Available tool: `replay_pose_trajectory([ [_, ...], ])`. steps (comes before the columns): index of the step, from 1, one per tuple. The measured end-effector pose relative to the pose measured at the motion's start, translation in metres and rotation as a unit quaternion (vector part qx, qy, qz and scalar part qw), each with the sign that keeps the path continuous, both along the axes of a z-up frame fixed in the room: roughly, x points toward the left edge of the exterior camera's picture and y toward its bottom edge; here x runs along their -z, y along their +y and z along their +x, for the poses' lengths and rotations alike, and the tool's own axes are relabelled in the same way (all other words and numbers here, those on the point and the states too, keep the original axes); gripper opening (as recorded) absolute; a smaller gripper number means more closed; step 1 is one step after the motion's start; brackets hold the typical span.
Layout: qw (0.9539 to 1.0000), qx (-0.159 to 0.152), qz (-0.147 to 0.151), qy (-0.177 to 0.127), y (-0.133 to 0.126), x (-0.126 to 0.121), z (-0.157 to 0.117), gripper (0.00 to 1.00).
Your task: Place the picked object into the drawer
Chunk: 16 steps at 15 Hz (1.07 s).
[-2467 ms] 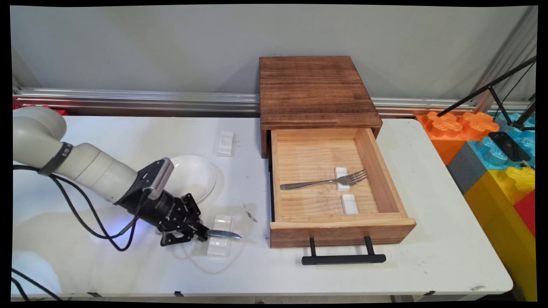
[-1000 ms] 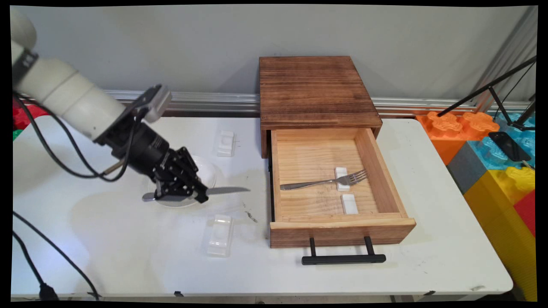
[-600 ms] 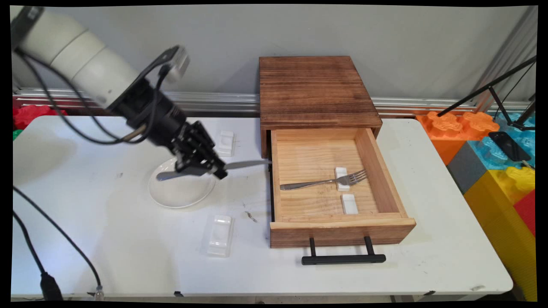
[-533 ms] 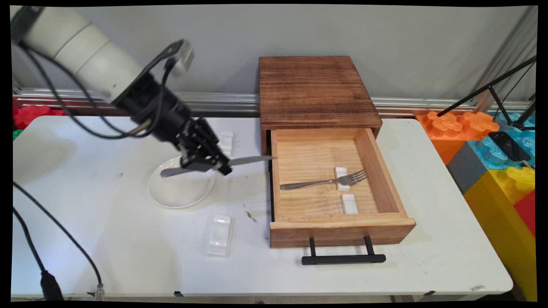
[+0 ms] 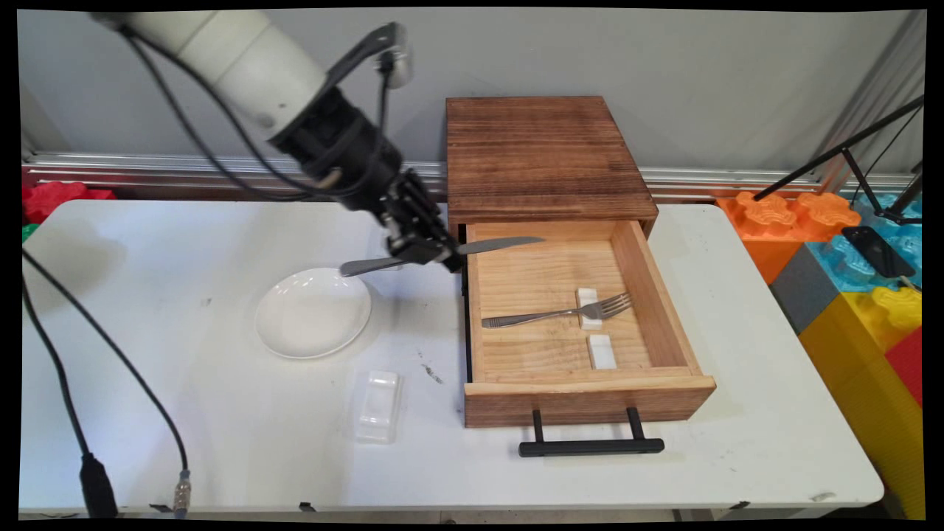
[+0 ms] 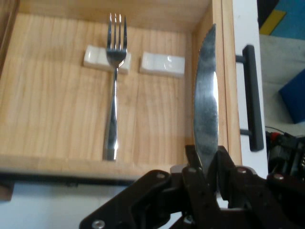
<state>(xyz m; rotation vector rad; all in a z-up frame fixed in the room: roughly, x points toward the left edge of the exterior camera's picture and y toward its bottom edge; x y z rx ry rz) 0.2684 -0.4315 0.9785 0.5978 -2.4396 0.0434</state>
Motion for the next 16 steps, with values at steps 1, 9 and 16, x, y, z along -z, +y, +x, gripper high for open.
replay_pose_trajectory([
  [1,1.0,-0.002,0.0,0.0,-0.004,0.001,-0.009,0.0],
  [9,0.9994,-0.034,0.004,0.007,-0.035,0.025,-0.081,0.0],
  [16,0.9994,-0.032,0.011,-0.002,-0.054,0.063,-0.122,0.0],
])
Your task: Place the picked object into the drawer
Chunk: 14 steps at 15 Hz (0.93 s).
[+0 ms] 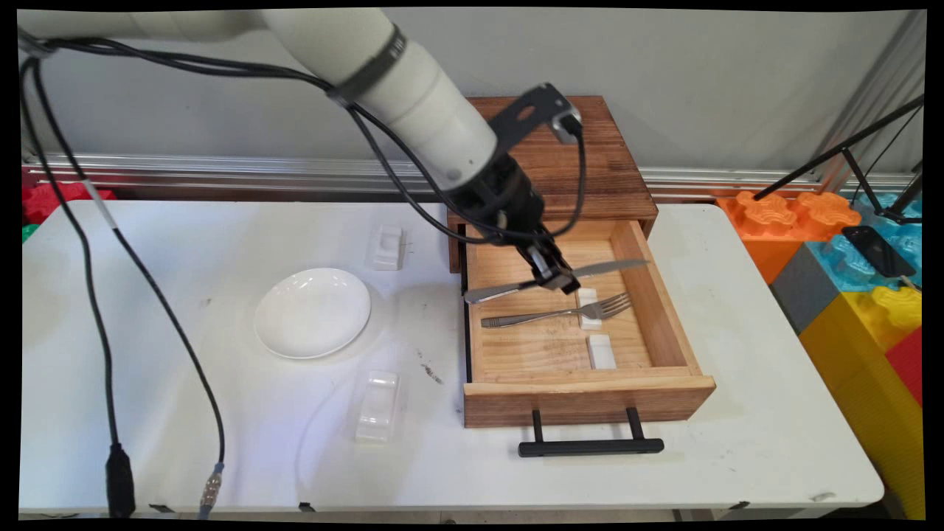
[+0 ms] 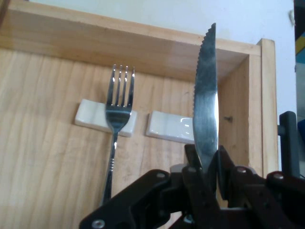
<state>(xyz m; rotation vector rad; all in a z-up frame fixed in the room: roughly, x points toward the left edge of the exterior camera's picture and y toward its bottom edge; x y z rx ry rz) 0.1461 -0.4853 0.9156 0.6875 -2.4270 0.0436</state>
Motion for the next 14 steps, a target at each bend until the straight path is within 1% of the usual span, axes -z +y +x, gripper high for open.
replay_pose_trajectory([
  [4,0.9999,0.008,0.004,-0.004,-0.007,0.02,-0.019,0.0],
  [8,0.9998,0.018,0.002,-0.007,-0.011,0.032,-0.03,0.0],
  [14,0.9991,0.041,-0.001,-0.013,-0.006,0.054,-0.042,0.0],
])
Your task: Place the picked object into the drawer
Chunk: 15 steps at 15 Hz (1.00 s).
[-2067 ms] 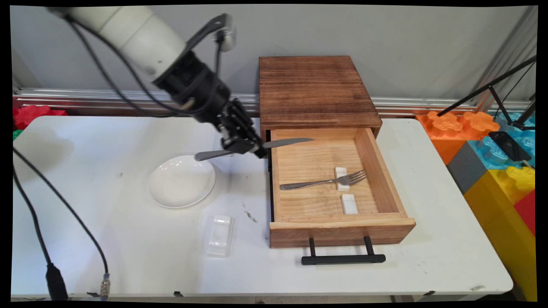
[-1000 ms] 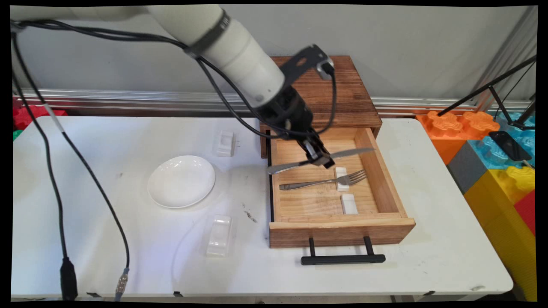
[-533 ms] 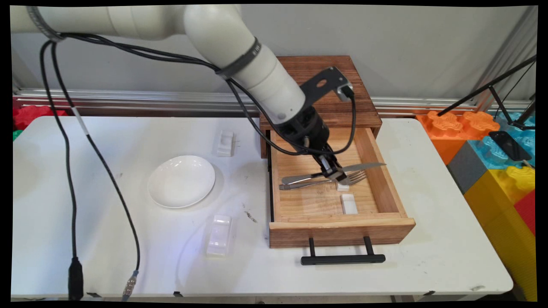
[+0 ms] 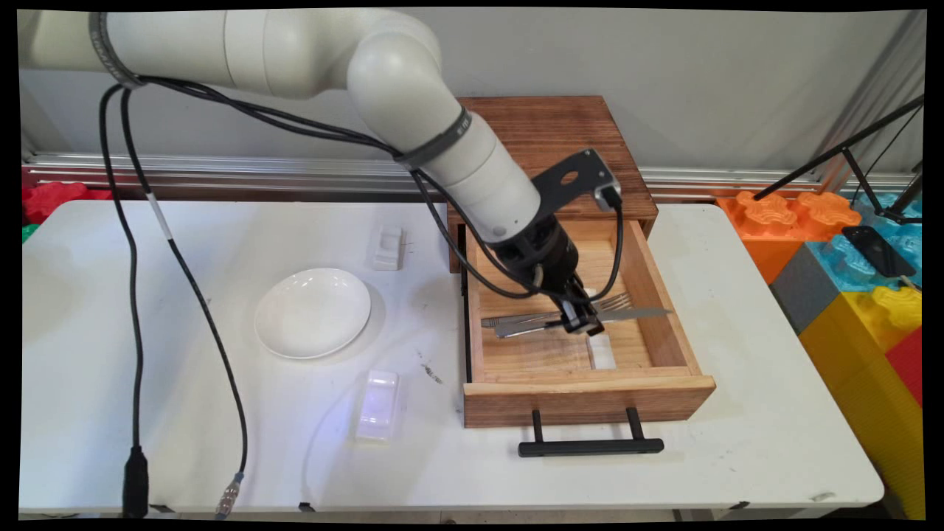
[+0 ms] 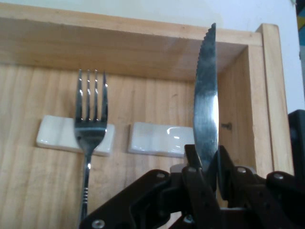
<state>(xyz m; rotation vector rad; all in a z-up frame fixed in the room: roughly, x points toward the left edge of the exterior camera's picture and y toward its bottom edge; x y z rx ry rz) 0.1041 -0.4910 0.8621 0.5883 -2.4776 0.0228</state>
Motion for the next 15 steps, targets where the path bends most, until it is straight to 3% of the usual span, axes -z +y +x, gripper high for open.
replay_pose_trajectory([
  [15,0.9993,0.025,-0.026,-0.014,0.001,0.044,-0.003,0.0],
])
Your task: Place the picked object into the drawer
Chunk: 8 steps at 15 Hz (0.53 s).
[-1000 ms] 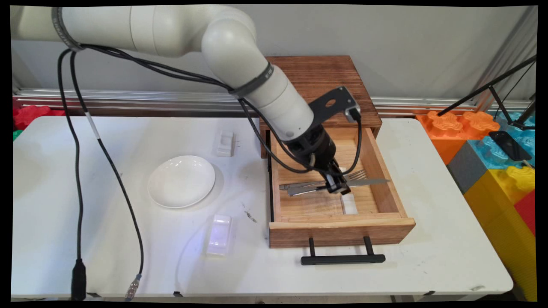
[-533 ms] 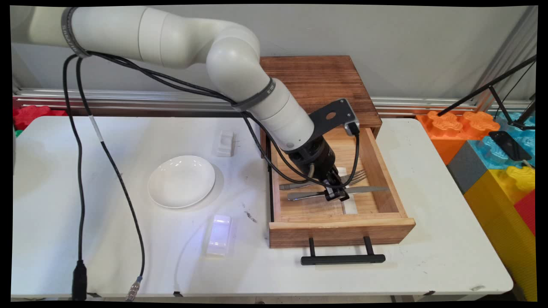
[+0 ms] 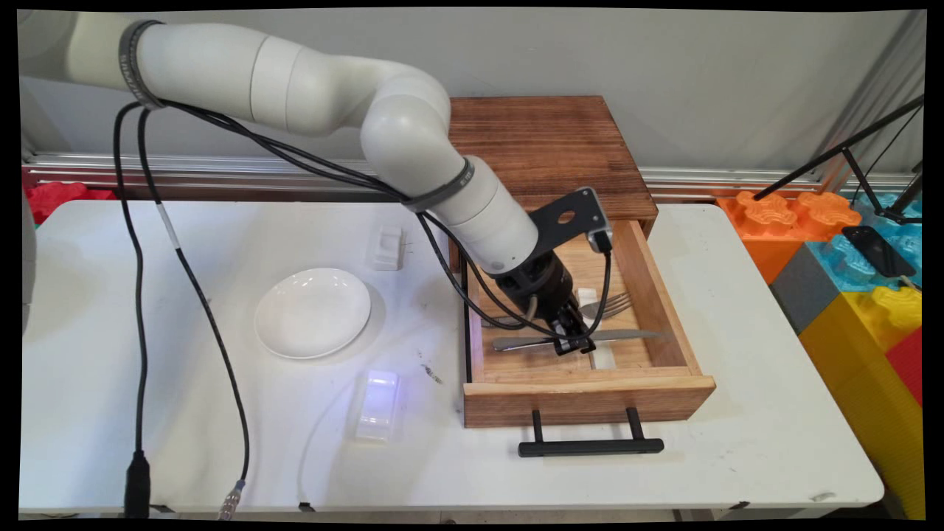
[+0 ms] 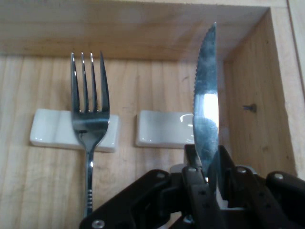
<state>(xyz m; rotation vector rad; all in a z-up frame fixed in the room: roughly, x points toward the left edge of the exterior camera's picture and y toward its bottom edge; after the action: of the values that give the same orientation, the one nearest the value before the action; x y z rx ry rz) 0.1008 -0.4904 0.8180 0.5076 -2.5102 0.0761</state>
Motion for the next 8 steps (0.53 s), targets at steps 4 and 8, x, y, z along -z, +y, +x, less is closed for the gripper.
replay_pose_trajectory([
  [4,1.0,0.004,-0.003,-0.002,0.0,0.01,0.001,0.0],
  [8,1.0,0.005,-0.005,-0.004,-0.002,0.02,0.003,0.0],
])
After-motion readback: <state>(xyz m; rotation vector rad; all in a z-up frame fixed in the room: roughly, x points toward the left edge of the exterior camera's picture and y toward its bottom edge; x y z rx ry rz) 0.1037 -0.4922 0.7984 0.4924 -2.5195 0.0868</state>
